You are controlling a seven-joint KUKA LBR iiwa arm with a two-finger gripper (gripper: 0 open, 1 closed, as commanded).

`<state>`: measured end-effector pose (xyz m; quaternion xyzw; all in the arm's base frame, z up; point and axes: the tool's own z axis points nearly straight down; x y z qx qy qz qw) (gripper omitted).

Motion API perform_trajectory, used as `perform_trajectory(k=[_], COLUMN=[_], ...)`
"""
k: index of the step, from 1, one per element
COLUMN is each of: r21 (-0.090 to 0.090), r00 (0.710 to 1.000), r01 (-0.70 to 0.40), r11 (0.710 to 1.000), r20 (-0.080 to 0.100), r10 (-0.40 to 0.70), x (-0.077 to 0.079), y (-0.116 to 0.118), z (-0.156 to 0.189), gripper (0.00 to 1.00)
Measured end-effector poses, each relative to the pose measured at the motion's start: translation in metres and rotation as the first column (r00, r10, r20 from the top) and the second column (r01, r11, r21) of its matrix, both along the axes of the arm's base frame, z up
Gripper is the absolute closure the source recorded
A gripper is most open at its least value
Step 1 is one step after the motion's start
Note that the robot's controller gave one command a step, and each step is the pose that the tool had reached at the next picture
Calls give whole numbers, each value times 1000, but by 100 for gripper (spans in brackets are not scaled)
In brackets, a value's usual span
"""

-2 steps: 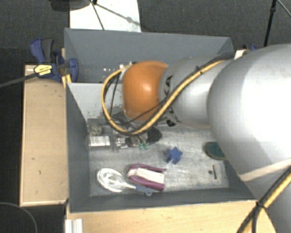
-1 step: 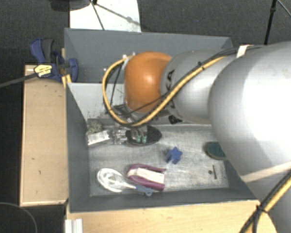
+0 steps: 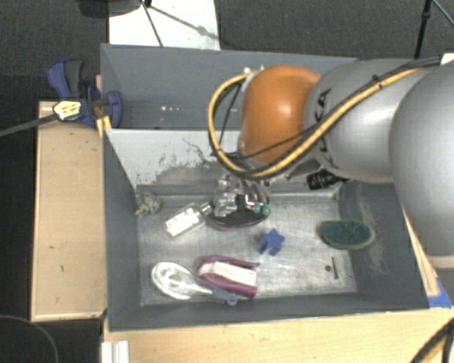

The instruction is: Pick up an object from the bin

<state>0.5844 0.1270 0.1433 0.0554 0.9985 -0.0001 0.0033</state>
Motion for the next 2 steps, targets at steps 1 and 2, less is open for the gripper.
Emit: perform_trajectory(k=[1,2], r21=[2,-2], r00=[1000,987], r01=[-3,-162], r11=[1000,987], r20=[-4,-9], r10=[3,162], x=[-1,-7], y=[4,-72], z=[-3,-68], gripper=[0,0])
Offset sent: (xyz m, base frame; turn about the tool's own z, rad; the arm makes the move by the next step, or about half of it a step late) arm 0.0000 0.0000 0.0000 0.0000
